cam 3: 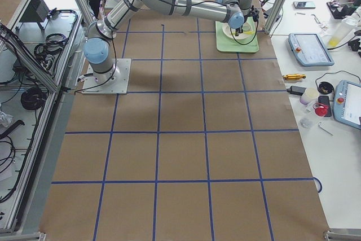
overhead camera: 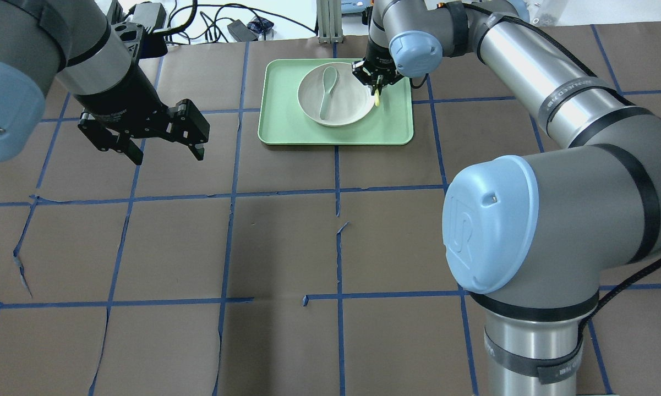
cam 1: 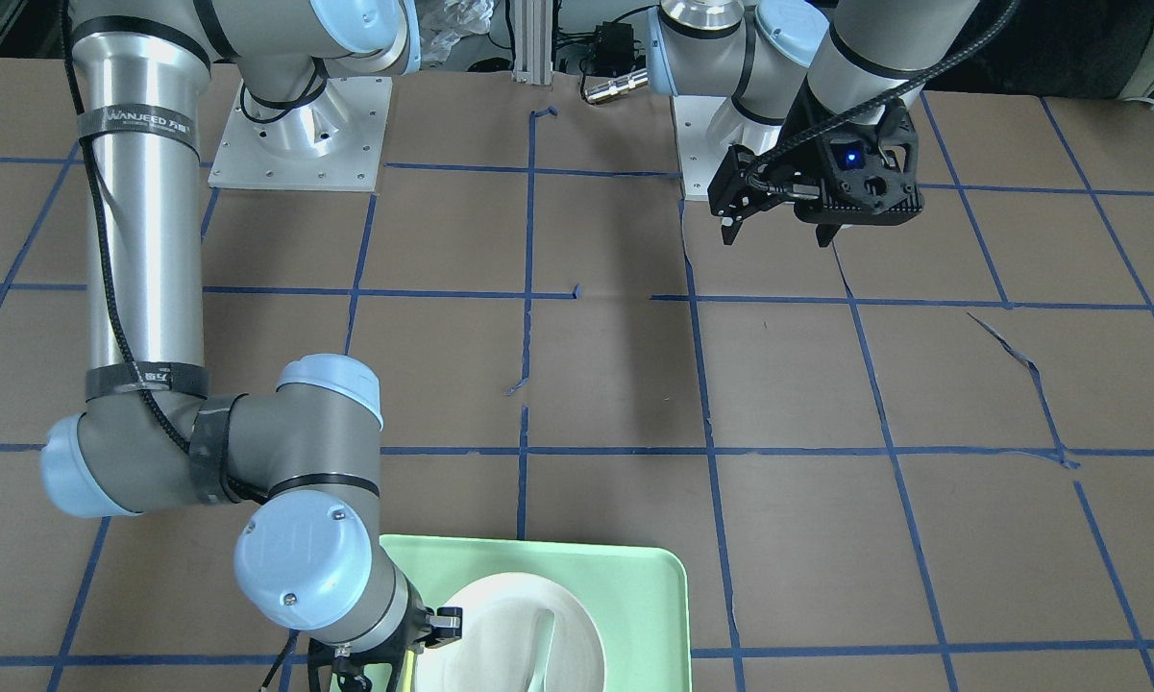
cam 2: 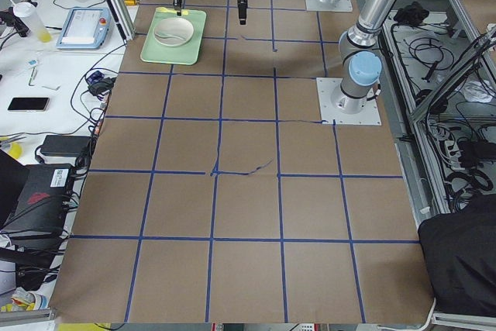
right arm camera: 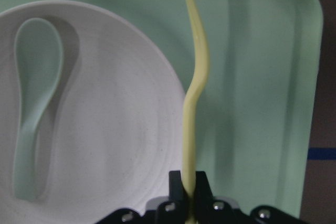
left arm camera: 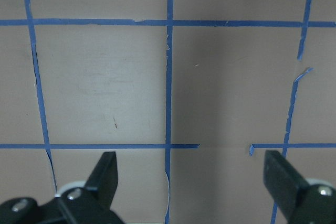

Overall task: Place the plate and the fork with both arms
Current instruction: 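Lower the fork onto the tray beside the plate and release it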

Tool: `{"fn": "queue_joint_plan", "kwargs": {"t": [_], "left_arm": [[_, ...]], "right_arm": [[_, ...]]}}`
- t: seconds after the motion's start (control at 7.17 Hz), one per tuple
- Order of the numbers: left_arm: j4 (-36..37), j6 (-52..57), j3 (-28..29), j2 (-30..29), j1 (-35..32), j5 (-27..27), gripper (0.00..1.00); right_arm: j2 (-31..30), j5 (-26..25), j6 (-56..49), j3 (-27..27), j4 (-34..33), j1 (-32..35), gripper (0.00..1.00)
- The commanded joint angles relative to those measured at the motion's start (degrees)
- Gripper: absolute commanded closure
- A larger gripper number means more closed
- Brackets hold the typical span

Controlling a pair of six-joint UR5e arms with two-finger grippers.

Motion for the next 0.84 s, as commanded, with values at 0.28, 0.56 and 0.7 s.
{"fn": "queue_joint_plan", "kwargs": {"t": [0.28, 0.56, 0.7], "left_arm": [[0.0, 0.0, 0.0, 0.0, 0.0, 0.0, 0.00], [-0.1, 0.1, 0.0, 0.0, 0.0, 0.0, 0.00], [0.0, 0.1, 0.0, 0.0, 0.0, 0.0, 0.00]], "right_arm": [[-0.3, 0.8, -1.7, 4.3, -1.0, -1.6, 0.01], [-1.7, -0.2, -4.1, 5.5, -0.8, -1.6, 0.00], [-4.8, -0.4, -6.6, 7.8, -0.8, -1.8, 0.00]]}}
